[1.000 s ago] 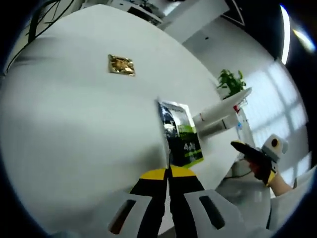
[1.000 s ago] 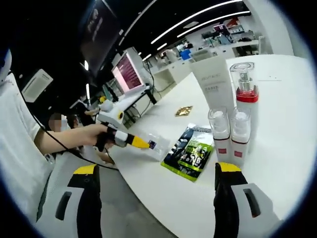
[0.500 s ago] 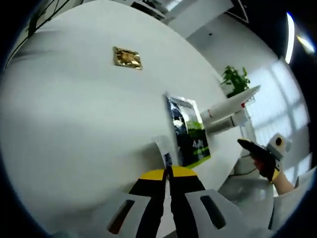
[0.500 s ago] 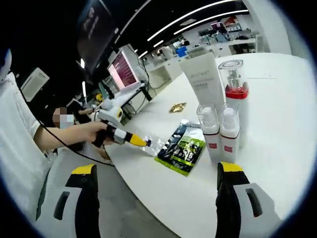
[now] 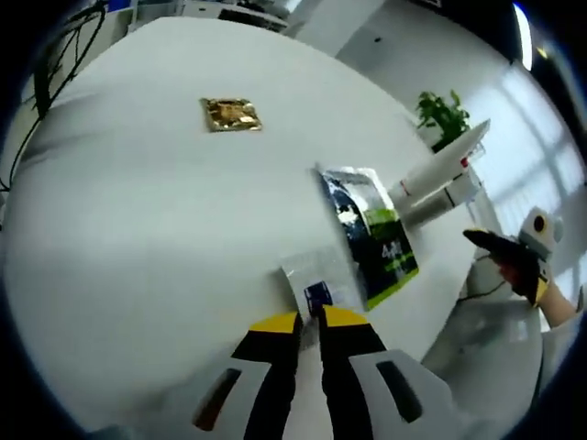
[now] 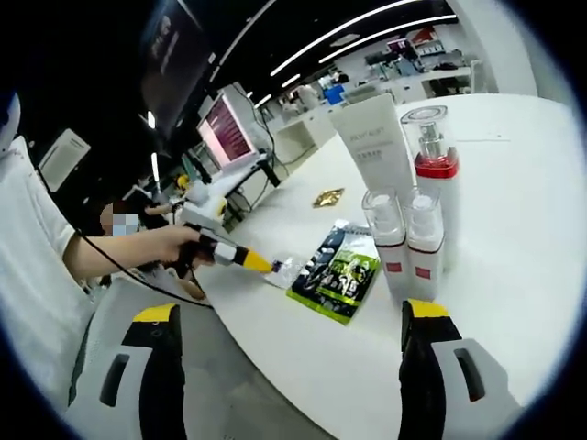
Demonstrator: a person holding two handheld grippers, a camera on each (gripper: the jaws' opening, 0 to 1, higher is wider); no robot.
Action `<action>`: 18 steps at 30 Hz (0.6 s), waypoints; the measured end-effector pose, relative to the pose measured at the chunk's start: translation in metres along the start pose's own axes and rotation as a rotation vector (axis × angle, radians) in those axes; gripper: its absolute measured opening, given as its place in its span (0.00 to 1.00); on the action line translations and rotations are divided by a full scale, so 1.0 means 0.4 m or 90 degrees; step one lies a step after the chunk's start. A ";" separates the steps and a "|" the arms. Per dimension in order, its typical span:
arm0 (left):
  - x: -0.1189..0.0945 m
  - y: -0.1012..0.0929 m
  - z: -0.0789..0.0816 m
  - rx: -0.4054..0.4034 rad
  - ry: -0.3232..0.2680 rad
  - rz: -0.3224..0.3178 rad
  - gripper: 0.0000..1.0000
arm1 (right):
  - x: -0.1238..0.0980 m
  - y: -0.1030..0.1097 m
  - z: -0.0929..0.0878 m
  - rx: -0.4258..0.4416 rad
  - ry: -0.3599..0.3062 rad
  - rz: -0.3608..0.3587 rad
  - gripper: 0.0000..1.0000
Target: Arrange the skincare products in the storage area until every visible bottle or jar stands upright without overlapping.
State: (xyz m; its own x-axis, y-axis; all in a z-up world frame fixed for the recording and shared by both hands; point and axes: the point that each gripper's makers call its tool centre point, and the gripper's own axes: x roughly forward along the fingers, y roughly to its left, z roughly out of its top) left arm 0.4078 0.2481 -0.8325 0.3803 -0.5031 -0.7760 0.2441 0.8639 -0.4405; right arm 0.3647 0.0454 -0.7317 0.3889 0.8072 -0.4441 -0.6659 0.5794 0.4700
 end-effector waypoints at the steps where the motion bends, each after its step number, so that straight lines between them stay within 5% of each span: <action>1: 0.001 0.001 0.000 0.000 0.001 -0.001 0.11 | 0.000 0.000 0.000 0.000 0.000 0.000 0.99; 18: 0.003 0.018 0.005 0.040 0.007 0.027 0.15 | -0.001 -0.003 0.001 0.000 -0.001 0.000 0.99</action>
State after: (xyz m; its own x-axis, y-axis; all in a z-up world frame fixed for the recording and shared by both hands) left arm 0.4116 0.2535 -0.8357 0.3816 -0.4657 -0.7984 0.2842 0.8811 -0.3781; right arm 0.3656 0.0445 -0.7319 0.3905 0.8070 -0.4429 -0.6661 0.5798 0.4692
